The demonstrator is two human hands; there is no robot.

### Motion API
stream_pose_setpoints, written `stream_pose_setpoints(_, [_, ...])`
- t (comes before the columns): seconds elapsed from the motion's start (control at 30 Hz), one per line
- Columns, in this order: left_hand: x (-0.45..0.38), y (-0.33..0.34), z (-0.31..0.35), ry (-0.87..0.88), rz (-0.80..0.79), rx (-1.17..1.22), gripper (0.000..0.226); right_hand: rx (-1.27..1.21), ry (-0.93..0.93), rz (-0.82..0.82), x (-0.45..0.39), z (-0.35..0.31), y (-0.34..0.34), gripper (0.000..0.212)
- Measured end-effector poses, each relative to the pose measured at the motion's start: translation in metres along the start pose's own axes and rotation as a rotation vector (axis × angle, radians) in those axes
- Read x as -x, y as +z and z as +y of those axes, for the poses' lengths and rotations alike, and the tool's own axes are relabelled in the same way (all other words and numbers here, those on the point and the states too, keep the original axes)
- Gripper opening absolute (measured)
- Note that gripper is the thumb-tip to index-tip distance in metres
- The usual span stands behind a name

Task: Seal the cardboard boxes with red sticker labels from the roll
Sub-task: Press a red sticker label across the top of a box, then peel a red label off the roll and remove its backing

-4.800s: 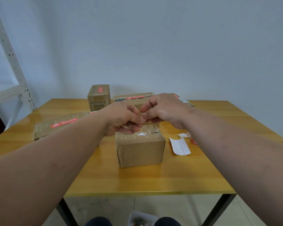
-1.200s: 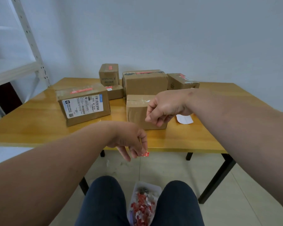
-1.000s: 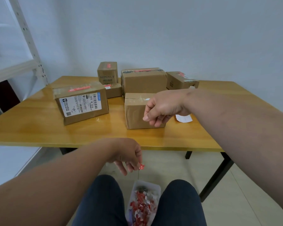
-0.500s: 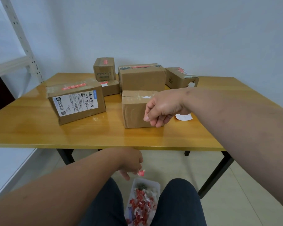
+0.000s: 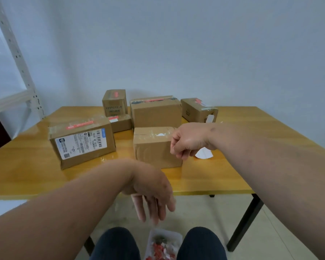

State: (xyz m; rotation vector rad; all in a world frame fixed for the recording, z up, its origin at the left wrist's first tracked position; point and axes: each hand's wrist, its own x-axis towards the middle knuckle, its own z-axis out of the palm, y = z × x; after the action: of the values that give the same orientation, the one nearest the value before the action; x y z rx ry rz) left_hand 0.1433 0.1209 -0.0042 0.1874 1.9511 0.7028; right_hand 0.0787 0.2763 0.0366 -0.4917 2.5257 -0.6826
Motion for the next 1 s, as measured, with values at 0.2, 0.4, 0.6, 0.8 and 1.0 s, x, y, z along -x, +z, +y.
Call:
stream_pose_setpoints(0.2, [0.016, -0.041, 0.036, 0.317, 0.835, 0.037, 0.016, 0.026, 0.034, 0.140, 0.003, 0.009, -0.021, 0.017])
stream_pose_setpoints(0.4, [0.000, -0.068, 0.050, 0.425, 1.138, 0.032, 0.021, 0.083, 0.107, 0.344, 0.002, 0.032, -0.054, 0.026])
stream_pose_setpoints(0.6, [-0.028, -0.099, 0.073, 0.447, 1.166, -0.035, 0.026, 0.184, 0.268, 0.546, -0.008, 0.080, -0.078, 0.013])
stream_pose_setpoints(0.8, [-0.058, -0.125, 0.100, 0.428, 1.120, -0.116, 0.026, 0.175, 0.334, 0.572, -0.022, 0.112, -0.091, 0.017])
stream_pose_setpoints(1.0, [-0.085, -0.142, 0.106, 0.406, 1.032, -0.129, 0.026, 0.162, 0.323, 0.570, -0.046, 0.125, -0.109, 0.021])
